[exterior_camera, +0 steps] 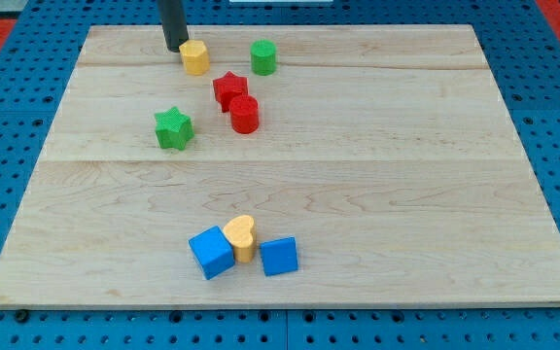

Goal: Move the yellow hexagon towards the yellow heart

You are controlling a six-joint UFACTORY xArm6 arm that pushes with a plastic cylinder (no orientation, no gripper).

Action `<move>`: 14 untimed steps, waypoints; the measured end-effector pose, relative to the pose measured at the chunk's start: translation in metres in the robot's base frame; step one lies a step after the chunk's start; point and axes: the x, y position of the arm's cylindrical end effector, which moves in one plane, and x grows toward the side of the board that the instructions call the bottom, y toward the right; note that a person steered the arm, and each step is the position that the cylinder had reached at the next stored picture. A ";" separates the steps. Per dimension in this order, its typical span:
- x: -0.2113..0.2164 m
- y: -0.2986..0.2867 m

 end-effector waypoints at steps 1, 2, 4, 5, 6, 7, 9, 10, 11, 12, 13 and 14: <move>-0.003 0.011; 0.010 0.007; 0.036 0.033; 0.059 0.004; 0.067 0.007; 0.067 0.071; 0.047 0.123; 0.022 0.130; 0.012 0.146; 0.041 0.181; 0.070 0.197; 0.043 0.198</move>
